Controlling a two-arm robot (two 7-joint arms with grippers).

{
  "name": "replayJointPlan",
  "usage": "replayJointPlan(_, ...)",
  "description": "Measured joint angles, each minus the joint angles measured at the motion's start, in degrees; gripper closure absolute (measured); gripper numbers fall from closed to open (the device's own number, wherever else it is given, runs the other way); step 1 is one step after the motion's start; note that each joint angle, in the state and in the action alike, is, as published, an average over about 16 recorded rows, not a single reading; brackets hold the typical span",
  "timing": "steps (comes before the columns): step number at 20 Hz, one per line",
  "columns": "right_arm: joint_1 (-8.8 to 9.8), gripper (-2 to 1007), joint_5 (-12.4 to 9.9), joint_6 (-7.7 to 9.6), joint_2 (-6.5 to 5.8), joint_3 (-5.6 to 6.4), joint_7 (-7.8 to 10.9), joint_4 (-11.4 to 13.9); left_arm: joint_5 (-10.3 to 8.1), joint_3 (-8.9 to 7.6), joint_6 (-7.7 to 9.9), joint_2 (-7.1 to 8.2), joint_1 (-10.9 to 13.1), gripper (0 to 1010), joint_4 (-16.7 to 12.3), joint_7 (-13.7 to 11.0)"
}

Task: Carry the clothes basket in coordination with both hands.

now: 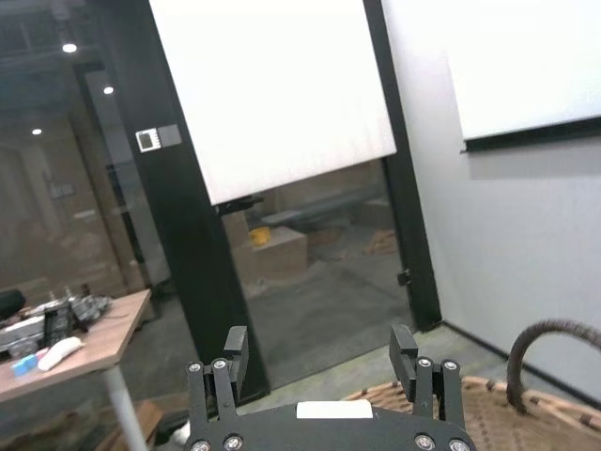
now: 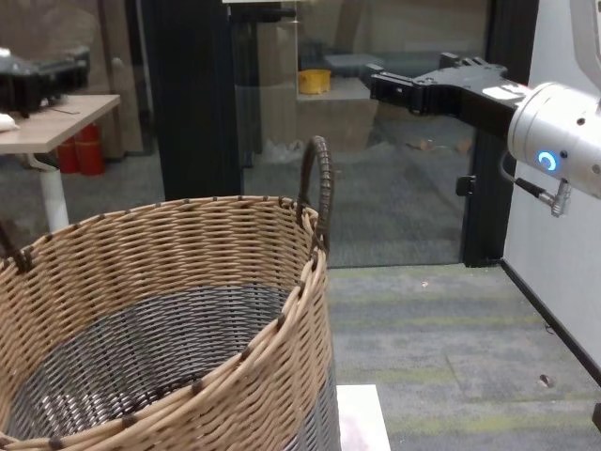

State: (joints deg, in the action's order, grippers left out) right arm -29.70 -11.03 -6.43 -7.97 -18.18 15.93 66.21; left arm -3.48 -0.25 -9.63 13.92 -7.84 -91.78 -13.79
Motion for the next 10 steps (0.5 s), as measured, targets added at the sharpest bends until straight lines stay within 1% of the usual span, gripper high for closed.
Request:
replayJointPlan(5,0.65,5,1.2,0.38,0.19,0.98,-1.17,1.5,-2.41,1.04,-2.08,1.34,-1.5,10,0.6,-2.5)
replayJointPlan(10,1.27,5,2.0,0.61,0.31,1.73,-1.74,2.9,-4.74,1.72,-4.02,2.12,-2.5,10,1.6,-3.9)
